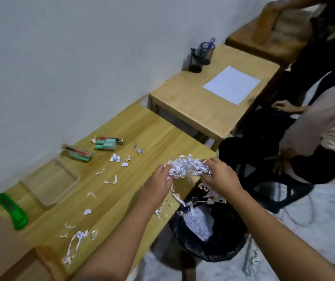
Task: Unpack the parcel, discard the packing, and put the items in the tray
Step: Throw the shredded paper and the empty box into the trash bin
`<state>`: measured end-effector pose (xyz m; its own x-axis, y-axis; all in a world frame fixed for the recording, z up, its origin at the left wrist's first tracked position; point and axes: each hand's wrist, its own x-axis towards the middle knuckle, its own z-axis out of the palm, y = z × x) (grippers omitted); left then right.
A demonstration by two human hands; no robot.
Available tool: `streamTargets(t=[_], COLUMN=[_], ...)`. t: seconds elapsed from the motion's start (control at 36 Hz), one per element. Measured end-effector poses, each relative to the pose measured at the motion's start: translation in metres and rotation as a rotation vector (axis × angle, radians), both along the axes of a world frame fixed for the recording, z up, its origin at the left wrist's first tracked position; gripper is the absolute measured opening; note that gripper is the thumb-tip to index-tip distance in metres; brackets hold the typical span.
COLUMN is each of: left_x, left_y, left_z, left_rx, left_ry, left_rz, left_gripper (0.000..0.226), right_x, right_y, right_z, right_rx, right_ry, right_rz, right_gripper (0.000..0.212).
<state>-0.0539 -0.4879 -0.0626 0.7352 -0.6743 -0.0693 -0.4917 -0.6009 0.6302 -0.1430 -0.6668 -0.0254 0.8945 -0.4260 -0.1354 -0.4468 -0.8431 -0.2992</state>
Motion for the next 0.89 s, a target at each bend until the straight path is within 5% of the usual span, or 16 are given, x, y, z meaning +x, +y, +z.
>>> streamTargets(t=[0.39, 0.89], left_x=[-0.070, -0.081], left_y=[-0.141, -0.184], left_z=[-0.020, -0.084], left_rx=[-0.080, 0.183], left_ry=[0.129, 0.249], left_rz=[-0.288, -0.271], left_gripper=[0.031, 0.040], right_x=[-0.117, -0.111], right_y=[-0.093, -0.136], right_z=[-0.018, -0.079], right_rx=[0.055, 0.592], right_ry=[0.073, 0.166], right_rz=[-0.407, -0.463], right_gripper=[0.032, 0.066])
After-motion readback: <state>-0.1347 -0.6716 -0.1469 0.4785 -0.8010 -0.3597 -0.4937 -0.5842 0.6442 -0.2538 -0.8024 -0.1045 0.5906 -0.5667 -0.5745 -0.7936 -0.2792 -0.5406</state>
